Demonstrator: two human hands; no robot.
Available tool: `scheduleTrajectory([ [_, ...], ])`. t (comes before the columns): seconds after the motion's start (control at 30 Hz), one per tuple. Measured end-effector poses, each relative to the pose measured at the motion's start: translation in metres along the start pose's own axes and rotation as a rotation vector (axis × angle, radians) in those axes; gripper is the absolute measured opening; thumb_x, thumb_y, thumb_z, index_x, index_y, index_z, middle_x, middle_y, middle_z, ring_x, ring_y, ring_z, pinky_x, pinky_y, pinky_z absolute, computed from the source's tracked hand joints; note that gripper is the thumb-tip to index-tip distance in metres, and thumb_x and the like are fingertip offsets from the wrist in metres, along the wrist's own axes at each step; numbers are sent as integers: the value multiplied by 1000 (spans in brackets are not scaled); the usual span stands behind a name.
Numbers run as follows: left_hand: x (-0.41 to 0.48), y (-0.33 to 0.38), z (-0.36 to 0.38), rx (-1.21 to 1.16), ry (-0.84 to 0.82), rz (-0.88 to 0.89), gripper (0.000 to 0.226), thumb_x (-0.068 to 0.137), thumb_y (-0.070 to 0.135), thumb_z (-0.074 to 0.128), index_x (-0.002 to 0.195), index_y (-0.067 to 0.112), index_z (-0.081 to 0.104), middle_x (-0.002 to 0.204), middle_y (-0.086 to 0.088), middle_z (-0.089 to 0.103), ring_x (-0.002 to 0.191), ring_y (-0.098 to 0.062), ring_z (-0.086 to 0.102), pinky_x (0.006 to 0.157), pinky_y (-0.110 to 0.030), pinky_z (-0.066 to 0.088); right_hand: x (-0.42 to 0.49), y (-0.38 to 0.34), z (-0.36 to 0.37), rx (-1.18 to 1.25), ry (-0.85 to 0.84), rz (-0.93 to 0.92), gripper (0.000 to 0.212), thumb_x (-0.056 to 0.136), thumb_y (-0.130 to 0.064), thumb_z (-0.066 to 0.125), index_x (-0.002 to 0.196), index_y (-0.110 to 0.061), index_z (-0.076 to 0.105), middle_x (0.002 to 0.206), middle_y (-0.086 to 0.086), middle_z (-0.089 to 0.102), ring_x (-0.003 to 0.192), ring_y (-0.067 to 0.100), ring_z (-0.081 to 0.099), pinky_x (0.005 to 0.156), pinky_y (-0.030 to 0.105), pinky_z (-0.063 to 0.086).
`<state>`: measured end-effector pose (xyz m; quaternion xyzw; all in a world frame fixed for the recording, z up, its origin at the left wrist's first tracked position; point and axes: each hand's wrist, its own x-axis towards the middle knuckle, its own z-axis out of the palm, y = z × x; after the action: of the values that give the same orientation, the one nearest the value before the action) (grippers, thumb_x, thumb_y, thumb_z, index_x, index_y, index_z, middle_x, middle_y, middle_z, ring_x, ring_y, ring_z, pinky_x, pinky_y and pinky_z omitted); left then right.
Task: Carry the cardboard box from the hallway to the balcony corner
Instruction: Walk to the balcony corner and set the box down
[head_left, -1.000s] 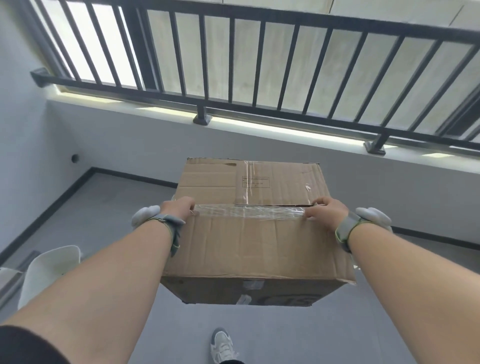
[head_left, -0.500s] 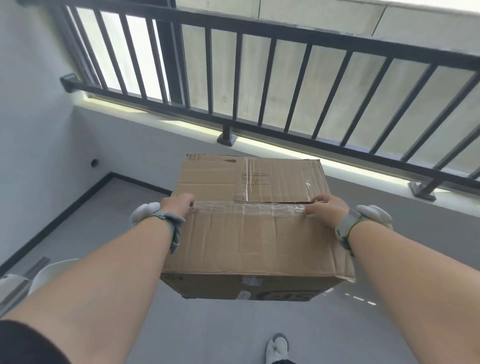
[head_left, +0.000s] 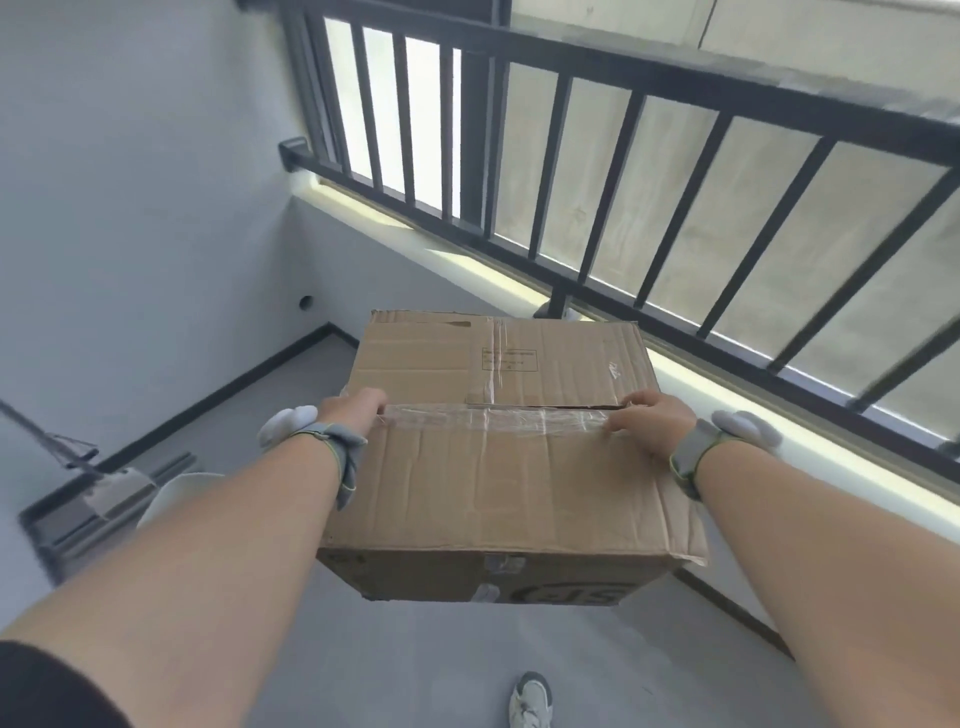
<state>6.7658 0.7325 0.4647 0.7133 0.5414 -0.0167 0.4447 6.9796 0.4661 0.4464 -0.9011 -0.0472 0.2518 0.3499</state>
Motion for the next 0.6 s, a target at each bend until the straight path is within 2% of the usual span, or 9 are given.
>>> scheduleTrajectory([
  [0.2, 22, 11, 0, -91, 92, -84, 24, 53, 36, 45, 62, 14, 48, 68, -3, 48, 60, -22, 45, 59, -35, 30, 62, -50, 6, -55, -118, -99, 47, 62, -25, 75, 108, -21, 67, 100, 4, 63, 93, 24, 58, 75, 27, 43],
  [0.37, 46, 6, -11, -182, 150, -161, 26, 61, 34, 51, 68, 9, 50, 73, -6, 51, 64, -26, 48, 55, -31, 31, 96, -87, 25, -100, -193, -163, 50, 63, -26, 75, 112, -22, 65, 106, 4, 60, 96, 24, 54, 76, 28, 40],
  [0.5, 65, 2, -33, -195, 122, -168, 23, 55, 33, 47, 58, 12, 36, 74, -6, 41, 56, -22, 30, 55, -30, 23, 112, -118, 46, -148, -229, -201, 46, 62, -26, 74, 107, -24, 66, 103, 2, 57, 92, 22, 50, 74, 27, 38],
  [0.6, 85, -5, -51, -198, 153, -215, 27, 51, 38, 46, 56, 13, 36, 66, -6, 40, 55, -23, 33, 57, -31, 25, 123, -144, 63, -184, -262, -215, 47, 64, -27, 74, 109, -25, 65, 103, 2, 56, 93, 22, 50, 76, 28, 39],
])
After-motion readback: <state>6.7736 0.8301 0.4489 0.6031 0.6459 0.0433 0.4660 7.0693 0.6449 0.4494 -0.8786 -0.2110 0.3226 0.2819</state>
